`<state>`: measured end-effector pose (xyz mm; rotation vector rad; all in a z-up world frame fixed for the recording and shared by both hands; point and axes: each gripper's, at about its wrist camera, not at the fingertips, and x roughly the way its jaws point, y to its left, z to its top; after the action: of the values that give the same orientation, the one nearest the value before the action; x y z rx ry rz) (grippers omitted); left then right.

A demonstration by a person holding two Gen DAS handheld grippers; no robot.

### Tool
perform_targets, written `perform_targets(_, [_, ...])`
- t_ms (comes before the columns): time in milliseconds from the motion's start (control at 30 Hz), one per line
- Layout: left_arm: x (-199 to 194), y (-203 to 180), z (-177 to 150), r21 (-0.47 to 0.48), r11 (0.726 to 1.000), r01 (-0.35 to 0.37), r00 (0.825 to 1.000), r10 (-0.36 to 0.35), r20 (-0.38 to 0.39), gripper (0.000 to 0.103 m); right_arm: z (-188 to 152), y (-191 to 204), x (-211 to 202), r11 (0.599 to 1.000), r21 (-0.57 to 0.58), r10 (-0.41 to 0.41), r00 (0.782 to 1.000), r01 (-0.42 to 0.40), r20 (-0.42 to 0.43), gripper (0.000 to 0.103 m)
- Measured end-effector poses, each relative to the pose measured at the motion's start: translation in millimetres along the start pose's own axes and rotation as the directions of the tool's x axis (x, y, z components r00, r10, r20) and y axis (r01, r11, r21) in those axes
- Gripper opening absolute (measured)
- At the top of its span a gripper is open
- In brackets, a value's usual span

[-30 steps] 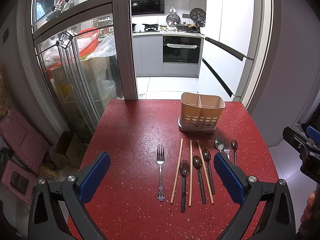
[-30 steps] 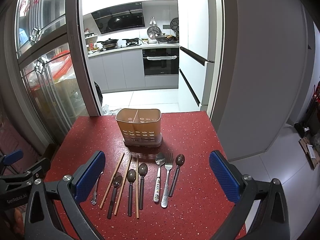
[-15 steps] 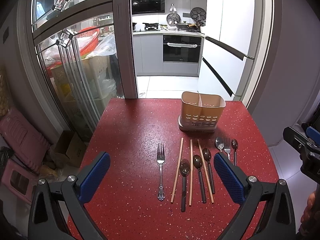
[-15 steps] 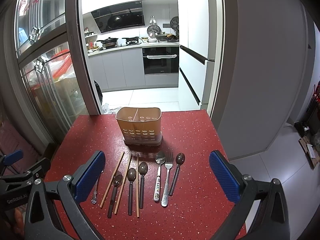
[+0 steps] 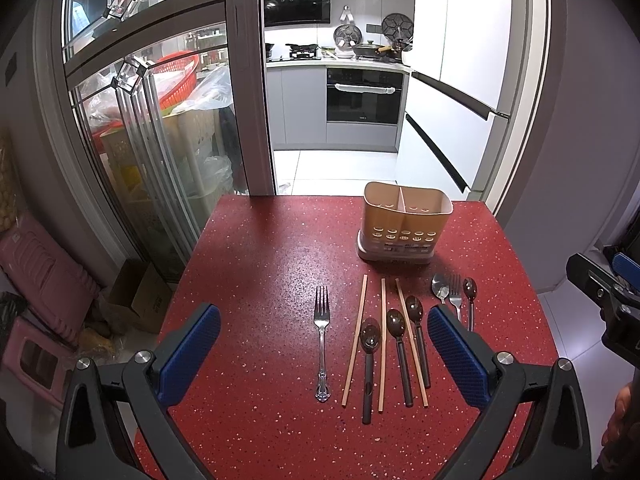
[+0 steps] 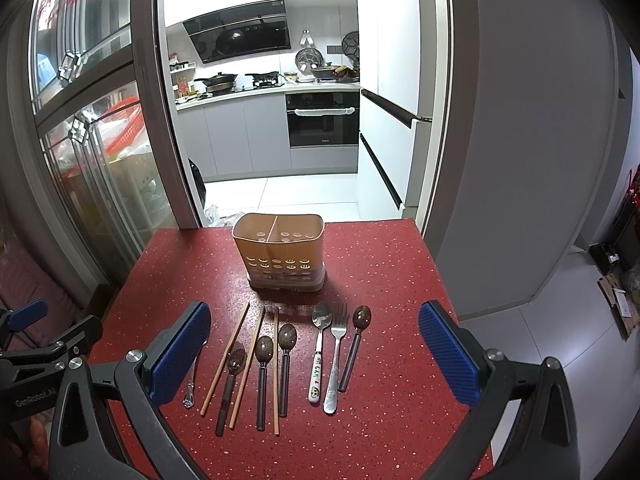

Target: Organize utensils

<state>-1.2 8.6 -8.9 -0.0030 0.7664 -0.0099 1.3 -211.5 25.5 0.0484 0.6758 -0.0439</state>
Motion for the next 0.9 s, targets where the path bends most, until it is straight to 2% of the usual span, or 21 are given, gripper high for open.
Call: perform_targets(900, [7.1, -0.3, 3.0, -0.003, 1.000, 0.006, 1.000, -0.006, -0.013, 0.103, -1.8, 1.1, 8.2, 1.000, 0.002, -0.002, 1.000, 0.003, -0.013, 0.103])
